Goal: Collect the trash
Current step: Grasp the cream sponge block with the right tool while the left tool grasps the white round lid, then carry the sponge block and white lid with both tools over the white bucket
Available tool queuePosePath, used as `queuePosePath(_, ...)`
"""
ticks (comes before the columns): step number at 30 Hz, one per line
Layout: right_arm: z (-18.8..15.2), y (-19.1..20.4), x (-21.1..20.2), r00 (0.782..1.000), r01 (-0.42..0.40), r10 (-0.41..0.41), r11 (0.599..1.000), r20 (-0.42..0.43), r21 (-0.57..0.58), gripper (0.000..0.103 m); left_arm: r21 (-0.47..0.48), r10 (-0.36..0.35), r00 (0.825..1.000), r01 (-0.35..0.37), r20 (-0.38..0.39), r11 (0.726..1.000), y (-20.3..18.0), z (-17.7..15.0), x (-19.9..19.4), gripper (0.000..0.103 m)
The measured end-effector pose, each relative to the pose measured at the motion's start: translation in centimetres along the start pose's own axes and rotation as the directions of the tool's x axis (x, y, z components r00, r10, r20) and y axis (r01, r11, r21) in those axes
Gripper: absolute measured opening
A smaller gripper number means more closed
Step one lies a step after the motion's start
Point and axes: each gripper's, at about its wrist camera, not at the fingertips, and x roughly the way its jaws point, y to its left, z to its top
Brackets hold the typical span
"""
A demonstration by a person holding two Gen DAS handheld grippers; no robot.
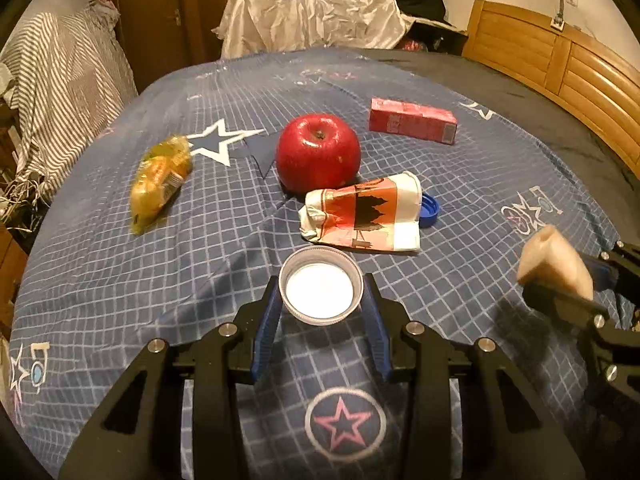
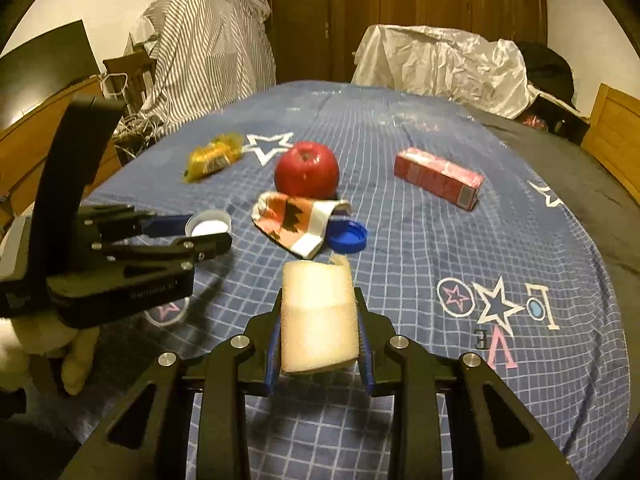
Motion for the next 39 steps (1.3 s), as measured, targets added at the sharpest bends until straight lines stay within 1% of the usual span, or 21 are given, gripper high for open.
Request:
queuePosePath(10, 1.3, 2.4, -4.0, 0.995, 0.004, -0.003, 1.0, 0.101, -0.009, 0.031, -0.028, 0.021, 0.994, -0.018, 0.108, 0.999, 0.7, -0.7, -6.0, 0.038)
queuePosePath(15, 2.2, 4.6, -6.3, 0.986, -0.01, 0.012, 1.0, 0.164, -0.013, 0.031, -0.066, 0.038, 0.982, -0.026, 0.183, 0.997, 2.1, -1.2, -10.2, 0.038)
queuePosePath(18, 2.9, 6.1, -7.8, 0.979, -0.017, 0.021, 1.0, 0.204, -0.025, 0.031, -0.096, 0.059, 0.971, -0.038, 0.23, 0.995, 3.3, -1.5, -12.8, 0.038)
queuePosePath(20, 3.4, 7.1, -8.7, 0.973, -0.021, 0.028, 0.999, 0.231, -0.032, 0.031, -0.118, 0.071, 0.964, -0.042, 0.255, 0.992, 4.1, -1.7, -14.4, 0.038)
queuePosePath(24, 4.6, 9.1, -10.7, 0.956, -0.03, 0.041, 0.999, 0.291, -0.041, 0.031, -0.17, 0.111, 0.945, -0.06, 0.309, 0.984, 5.7, -2.2, -17.6, 0.038)
queuePosePath(27, 5.3, 10.3, -12.2, 0.943, -0.031, 0.042, 0.999, 0.33, -0.041, 0.031, -0.191, 0.132, 0.931, -0.069, 0.342, 0.979, 6.2, -2.3, -19.4, 0.038)
queuePosePath(30, 5.6, 11.2, -13.9, 0.928, -0.013, 0.024, 0.999, 0.371, -0.032, 0.031, -0.196, 0.153, 0.916, -0.084, 0.372, 0.977, 6.1, -2.6, -20.8, 0.038)
queuePosePath(33, 5.3, 11.2, -16.0, 0.912, 0.005, -0.002, 1.0, 0.41, -0.007, 0.031, -0.2, 0.147, 0.908, -0.071, 0.392, 0.977, 5.5, -2.9, -21.8, 0.038)
queuePosePath(36, 4.7, 11.2, -18.2, 0.896, 0.027, -0.024, 1.0, 0.444, 0.001, 0.031, -0.19, 0.127, 0.906, -0.053, 0.404, 0.98, 4.6, -3.2, -22.3, 0.038)
queuePosePath(39, 3.8, 10.7, -20.1, 0.888, 0.042, -0.043, 0.999, 0.457, 0.012, 0.031, -0.174, 0.102, 0.904, -0.032, 0.414, 0.984, 3.7, -3.3, -22.8, 0.038)
